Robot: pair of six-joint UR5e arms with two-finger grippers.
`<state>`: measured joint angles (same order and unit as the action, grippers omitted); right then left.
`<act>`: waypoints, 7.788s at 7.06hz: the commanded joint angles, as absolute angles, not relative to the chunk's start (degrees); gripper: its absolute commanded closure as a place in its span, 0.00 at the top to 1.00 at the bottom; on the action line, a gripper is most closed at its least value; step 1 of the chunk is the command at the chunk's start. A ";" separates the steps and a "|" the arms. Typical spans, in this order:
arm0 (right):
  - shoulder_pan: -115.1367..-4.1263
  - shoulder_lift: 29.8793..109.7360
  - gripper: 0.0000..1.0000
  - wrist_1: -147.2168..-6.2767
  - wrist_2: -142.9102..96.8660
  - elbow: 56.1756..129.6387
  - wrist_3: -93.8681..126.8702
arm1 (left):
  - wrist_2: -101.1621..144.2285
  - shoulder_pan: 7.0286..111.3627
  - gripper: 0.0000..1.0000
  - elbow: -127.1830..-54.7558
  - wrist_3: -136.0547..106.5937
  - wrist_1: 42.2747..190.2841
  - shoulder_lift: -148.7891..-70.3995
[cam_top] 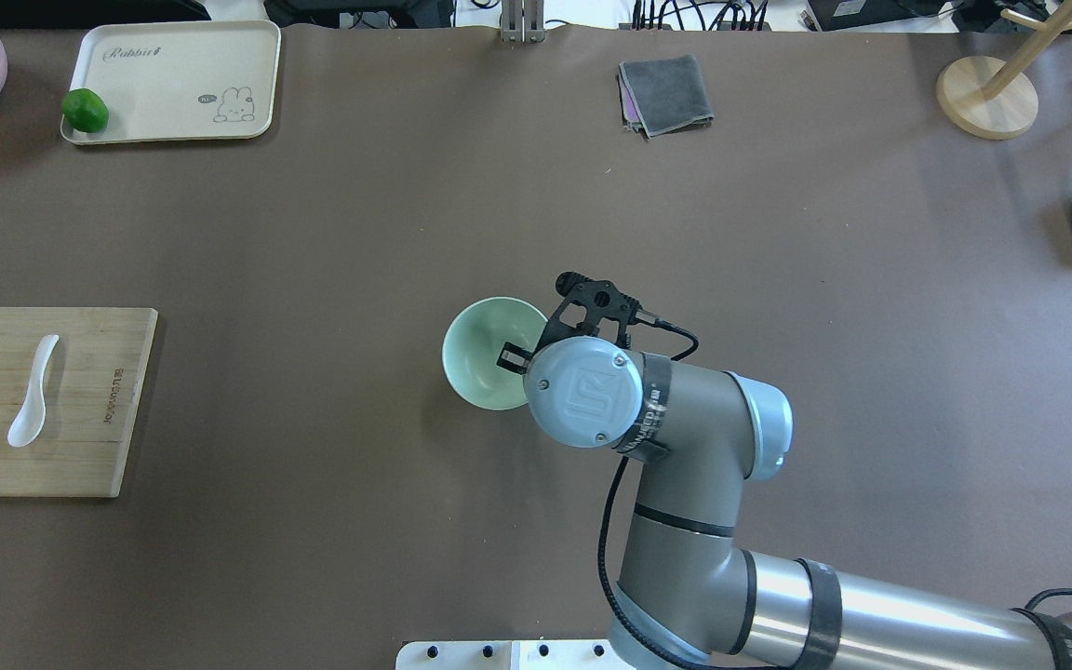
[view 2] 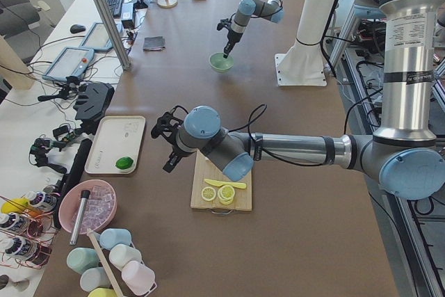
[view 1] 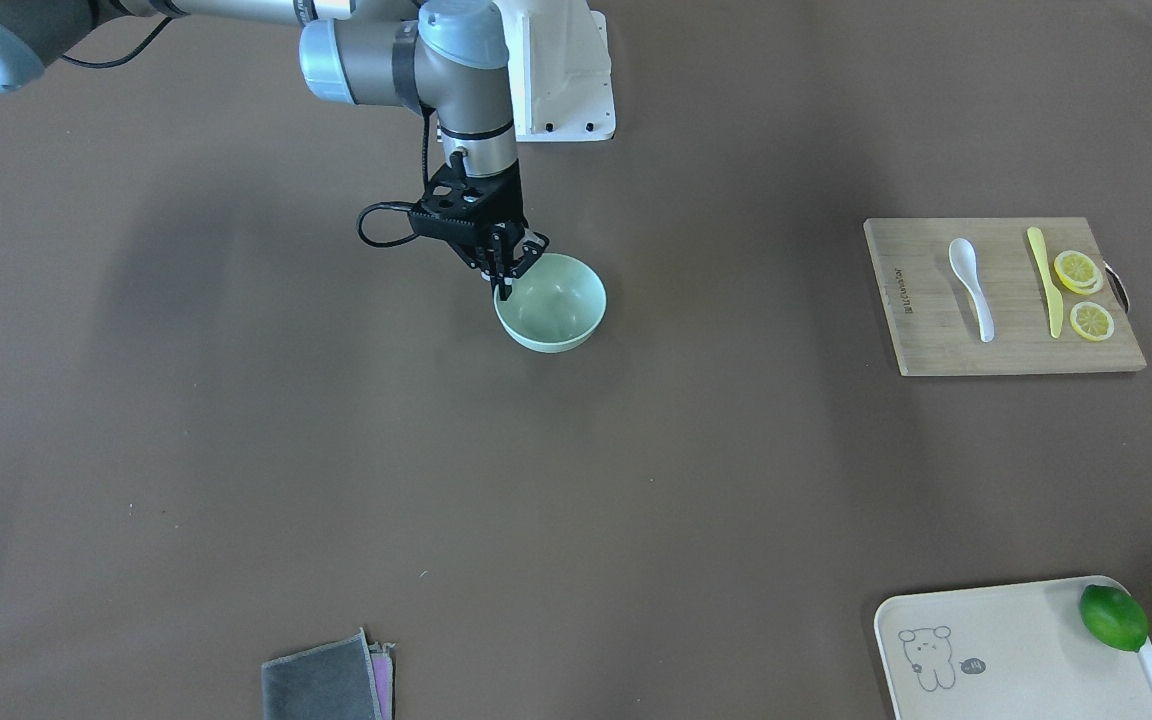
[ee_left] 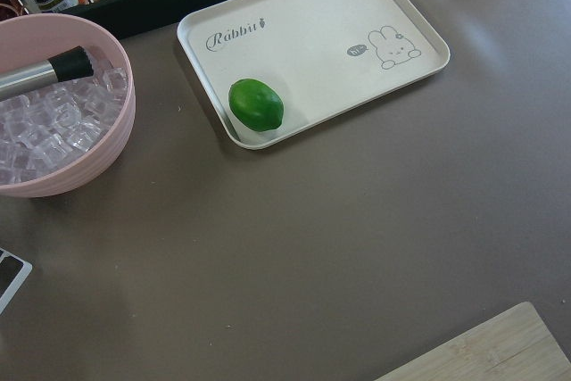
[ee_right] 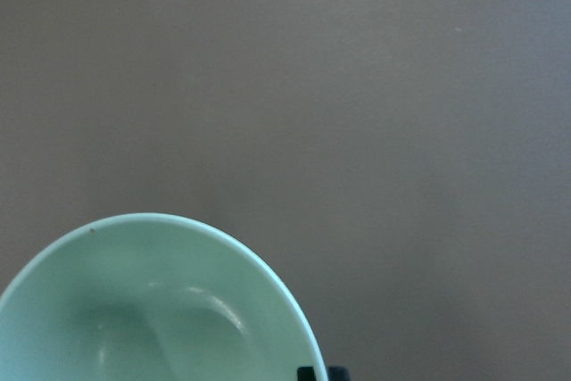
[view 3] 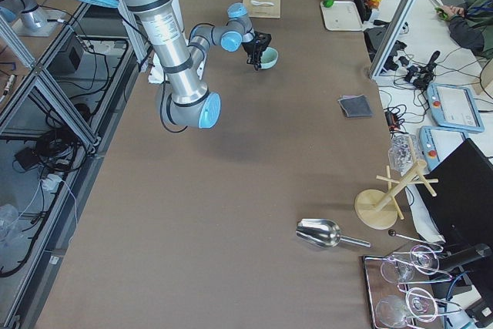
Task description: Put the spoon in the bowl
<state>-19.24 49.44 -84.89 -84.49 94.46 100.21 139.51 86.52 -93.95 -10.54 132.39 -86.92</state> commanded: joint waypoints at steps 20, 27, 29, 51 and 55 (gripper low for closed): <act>-77.96 90.35 0.99 -93.60 -133.33 117.95 21.18 | 112.24 47.37 0.00 -95.54 -59.24 143.96 -78.57; -79.10 94.20 1.00 -93.43 -132.80 118.56 20.92 | 104.64 39.78 0.00 -98.44 -88.89 131.44 -106.72; -79.10 95.01 1.00 -93.52 -132.71 118.30 21.00 | 95.49 30.81 0.00 -98.26 -96.56 116.34 -120.70; -95.71 103.09 1.00 -93.69 -137.02 102.22 -11.16 | 133.60 87.89 0.98 -105.75 18.72 96.38 -80.42; -95.71 103.27 1.00 -93.60 -136.84 102.30 -11.16 | 136.91 91.23 0.98 -97.92 18.72 104.43 -78.57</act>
